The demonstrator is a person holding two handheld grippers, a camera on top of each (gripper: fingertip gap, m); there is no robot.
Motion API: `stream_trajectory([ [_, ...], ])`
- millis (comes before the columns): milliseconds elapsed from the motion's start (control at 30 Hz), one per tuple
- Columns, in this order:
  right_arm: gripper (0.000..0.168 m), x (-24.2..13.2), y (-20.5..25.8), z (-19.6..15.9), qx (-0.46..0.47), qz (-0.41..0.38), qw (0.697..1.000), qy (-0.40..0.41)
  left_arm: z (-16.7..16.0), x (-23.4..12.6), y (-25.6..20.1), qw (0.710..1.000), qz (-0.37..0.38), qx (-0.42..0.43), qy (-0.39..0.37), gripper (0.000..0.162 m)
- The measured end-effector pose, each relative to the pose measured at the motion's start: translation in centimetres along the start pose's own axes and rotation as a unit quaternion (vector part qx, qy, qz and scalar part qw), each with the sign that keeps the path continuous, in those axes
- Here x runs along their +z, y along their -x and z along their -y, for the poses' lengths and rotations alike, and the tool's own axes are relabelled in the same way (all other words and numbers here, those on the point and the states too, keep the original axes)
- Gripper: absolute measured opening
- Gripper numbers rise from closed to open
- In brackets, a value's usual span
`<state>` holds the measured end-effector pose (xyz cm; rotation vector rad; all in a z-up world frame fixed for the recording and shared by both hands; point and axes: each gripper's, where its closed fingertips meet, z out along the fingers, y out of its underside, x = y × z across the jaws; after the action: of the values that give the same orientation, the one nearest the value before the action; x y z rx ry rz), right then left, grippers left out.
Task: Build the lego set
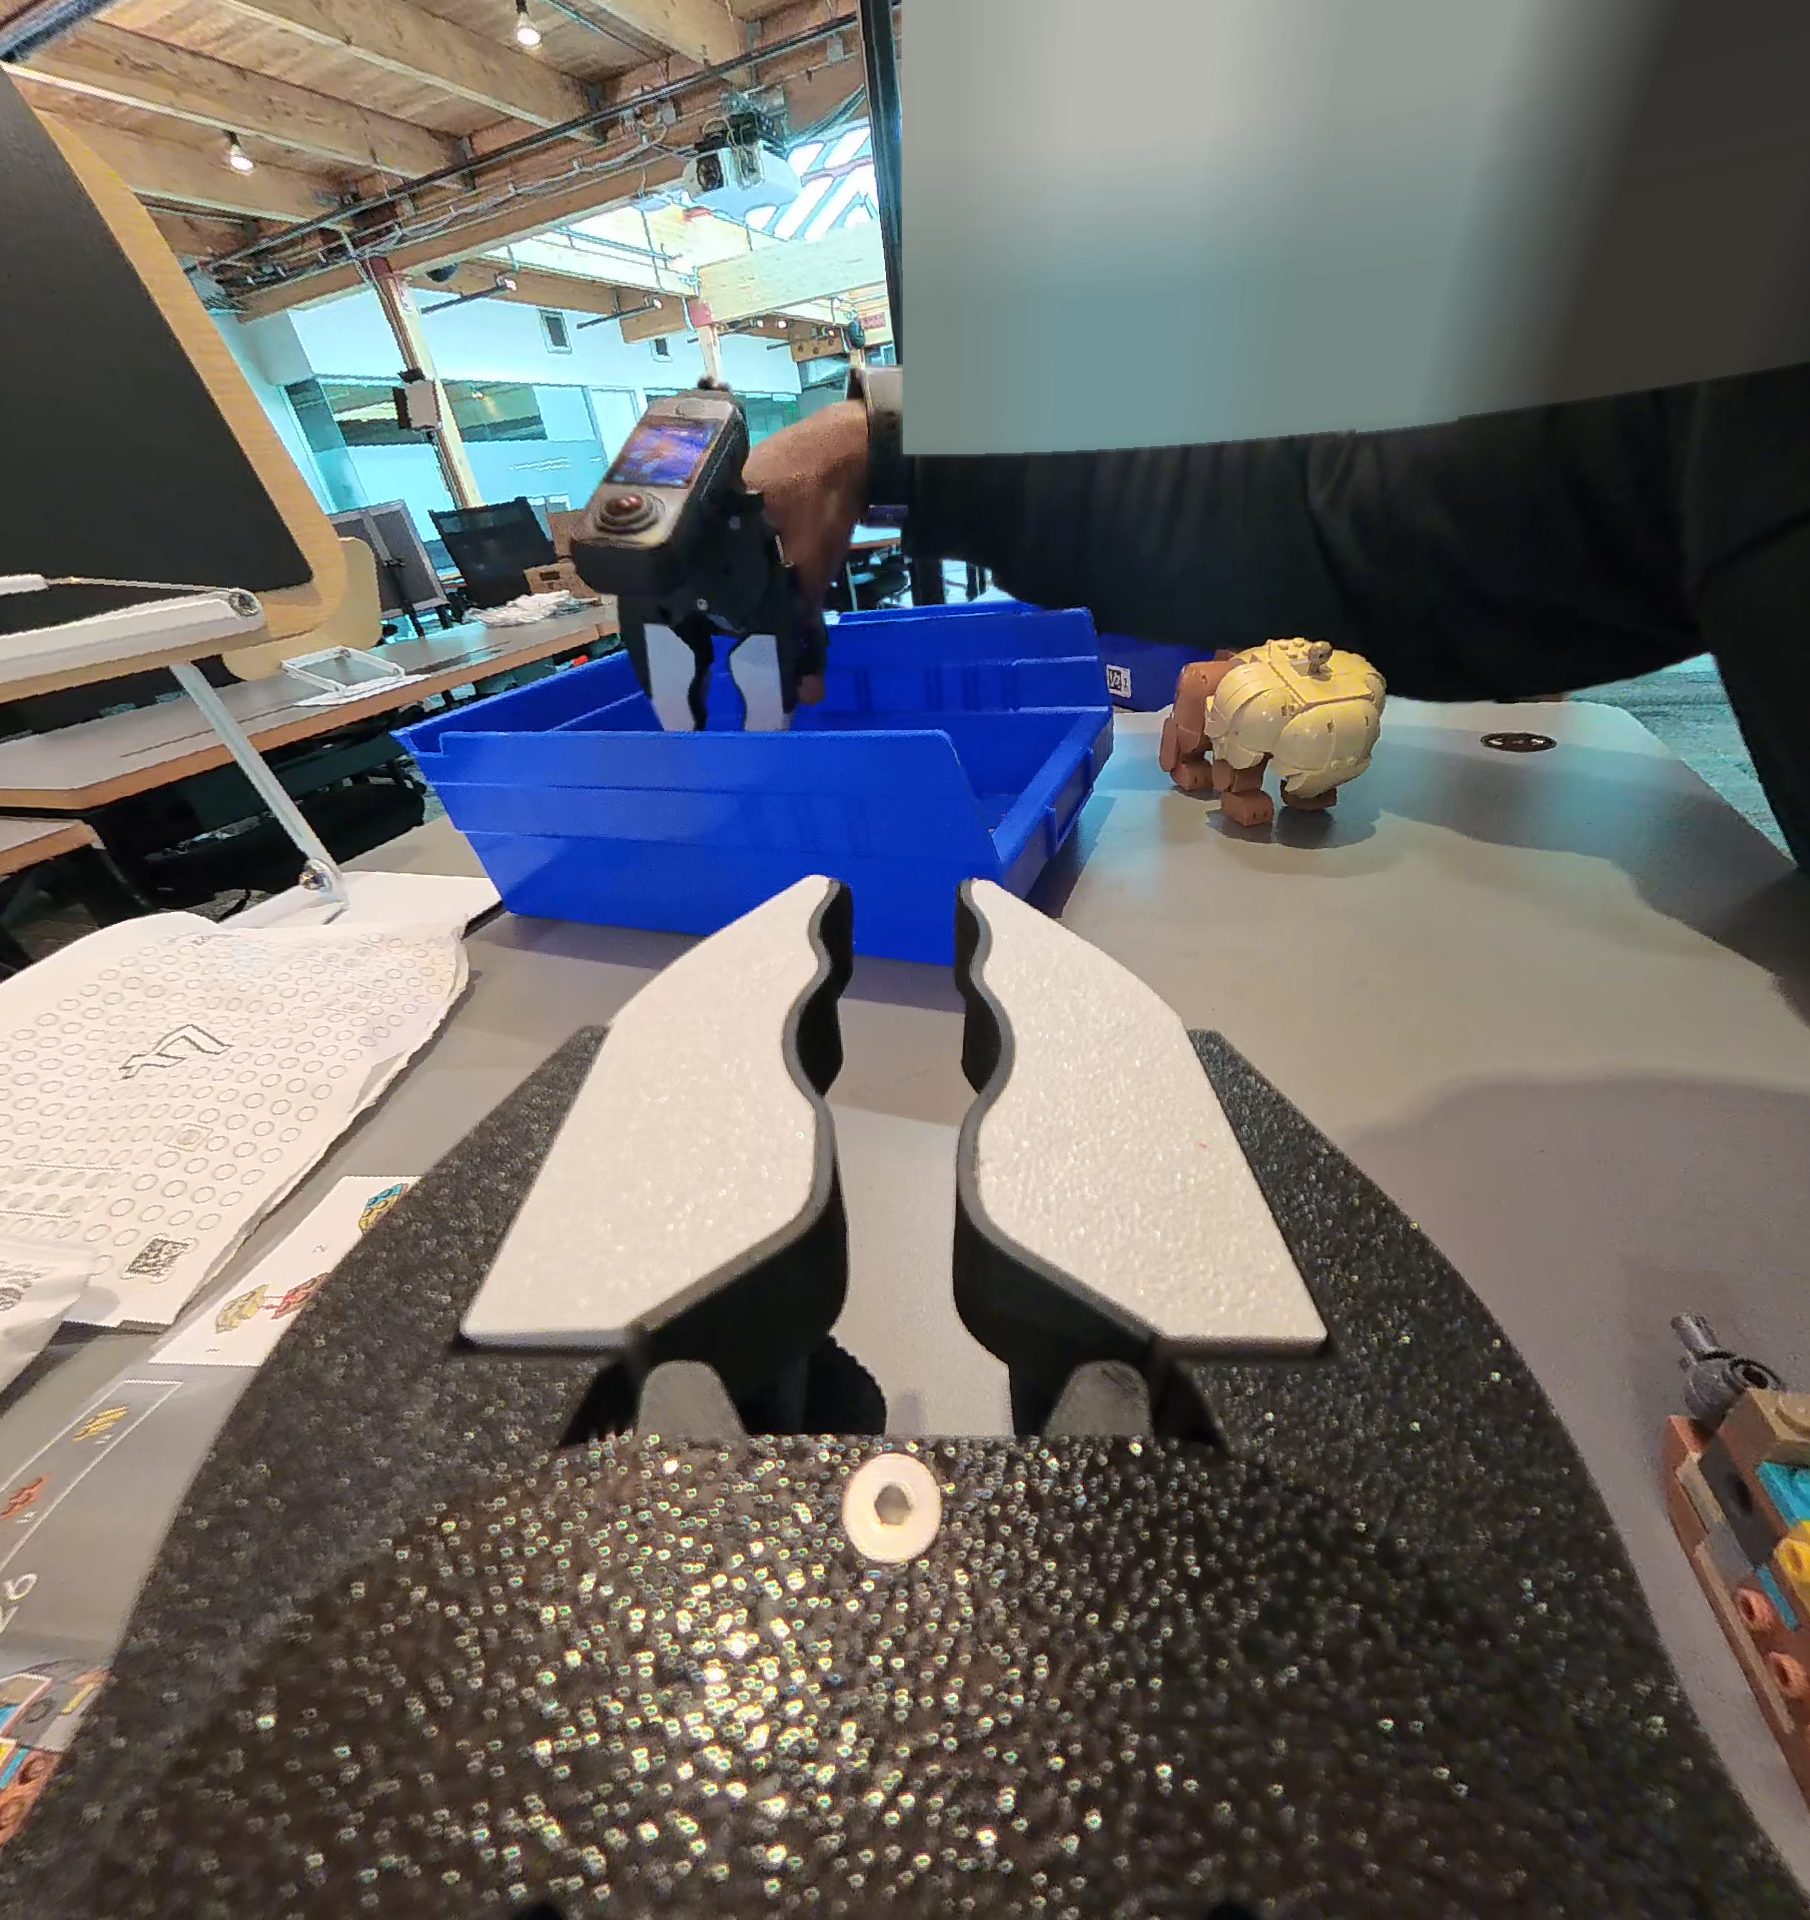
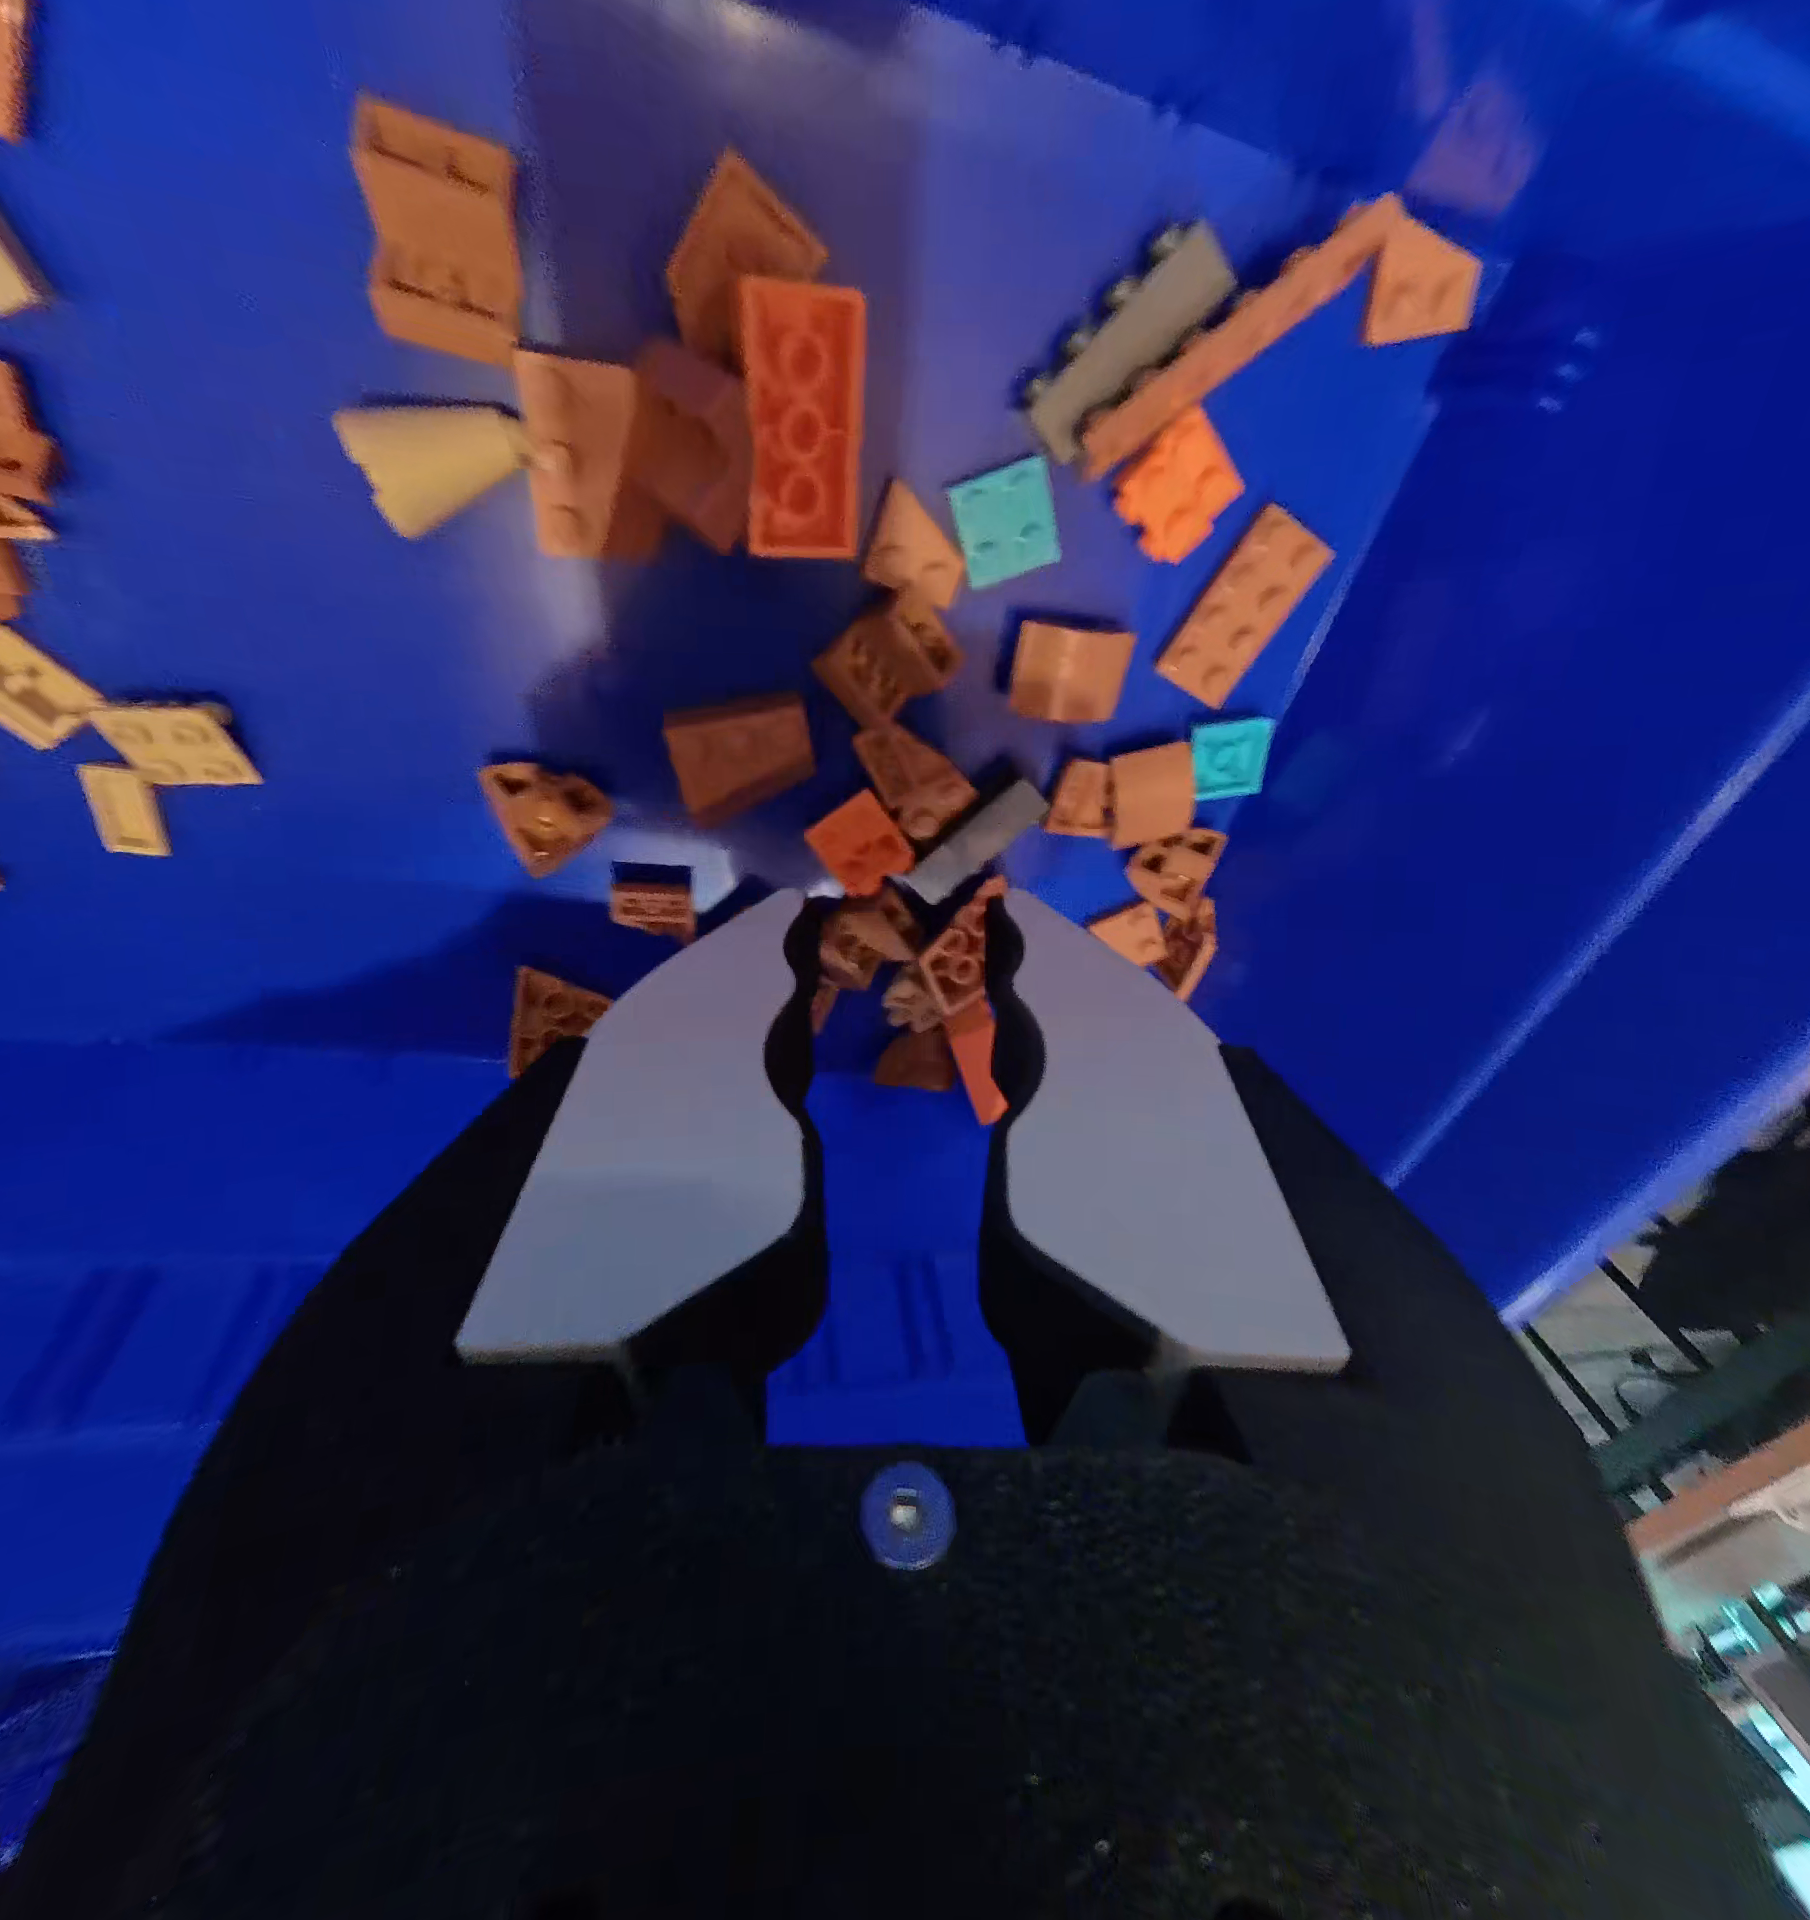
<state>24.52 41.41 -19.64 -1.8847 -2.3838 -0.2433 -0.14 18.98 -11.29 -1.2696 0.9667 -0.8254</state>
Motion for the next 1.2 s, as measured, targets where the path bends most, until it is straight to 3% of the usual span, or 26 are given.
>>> stream_trajectory([
  [200, 0.03, 1.4, 1.0, 0.0, -0.028, 0.021, 0.999, 0.036, -0.1, 0.0, -0.1, 1.0, 0.0, 0.004, 0.002, 0.018],
  [333, 0.031, 1.9, 1.6, 1.0, -0.026, 0.04, 0.999, 0.014, -0.1, 0.0, -0.1, 1.0, 0.0, 0.003, 0.001, 0.017],
  [533, 0.028, 2.4, 2.0, -0.8, -0.001, 0.065, 0.996, 0.062, -0.1, 0.0, -0.1, 1.0, -0.001, 0.004, 0.002, 0.018],
  [867, 0.033, 2.5, 0.4, -0.6, 0.0, 0.034, 0.998, 0.062, -0.1, 0.0, -0.1, 1.0, -0.001, 0.003, 0.001, 0.017],
  [1200, 0.035, 0.6, 1.9, 3.2, -0.012, 0.062, 0.996, -0.064, -0.1, 0.0, -0.1, 1.0, -0.001, 0.004, 0.001, 0.018],
])
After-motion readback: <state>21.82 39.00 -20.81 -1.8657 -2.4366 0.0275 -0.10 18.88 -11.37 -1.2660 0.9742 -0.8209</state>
